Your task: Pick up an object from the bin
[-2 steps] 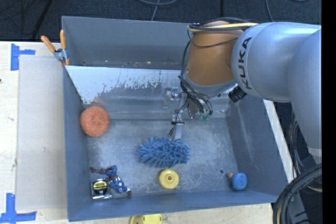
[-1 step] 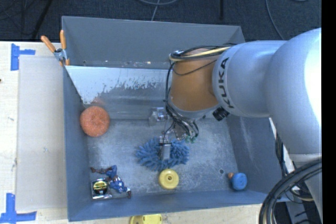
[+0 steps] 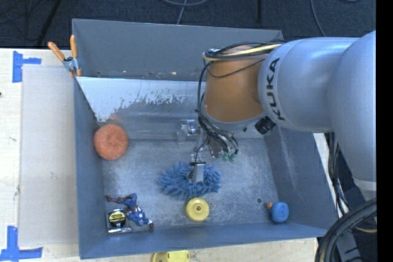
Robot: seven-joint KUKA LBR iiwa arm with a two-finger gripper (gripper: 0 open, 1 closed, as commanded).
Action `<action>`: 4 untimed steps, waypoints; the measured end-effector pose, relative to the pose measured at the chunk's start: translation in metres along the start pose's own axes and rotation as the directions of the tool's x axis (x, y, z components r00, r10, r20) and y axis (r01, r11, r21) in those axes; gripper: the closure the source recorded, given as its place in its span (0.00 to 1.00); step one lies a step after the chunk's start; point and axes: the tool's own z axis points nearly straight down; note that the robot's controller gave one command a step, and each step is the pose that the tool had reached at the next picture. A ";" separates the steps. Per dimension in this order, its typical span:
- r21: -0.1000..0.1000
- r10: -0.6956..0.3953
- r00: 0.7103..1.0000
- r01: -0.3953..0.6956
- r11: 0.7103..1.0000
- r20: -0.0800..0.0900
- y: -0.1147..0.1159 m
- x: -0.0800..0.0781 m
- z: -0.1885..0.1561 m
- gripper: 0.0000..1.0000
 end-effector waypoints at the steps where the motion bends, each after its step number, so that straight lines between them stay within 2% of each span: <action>1: -0.001 0.005 1.000 -0.005 1.000 0.007 -0.001 -0.005 0.004 0.00; 2: -0.001 -0.003 1.000 0.003 1.000 -0.005 0.001 0.011 0.053 0.00; 3: -0.001 -0.125 0.992 0.125 0.992 0.001 0.003 0.009 0.049 1.00; 4: -0.001 -0.125 0.992 0.125 0.992 0.001 0.003 0.009 0.049 1.00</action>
Offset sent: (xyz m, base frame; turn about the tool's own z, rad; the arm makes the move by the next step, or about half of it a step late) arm -0.0100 0.0002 -0.0497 -0.0075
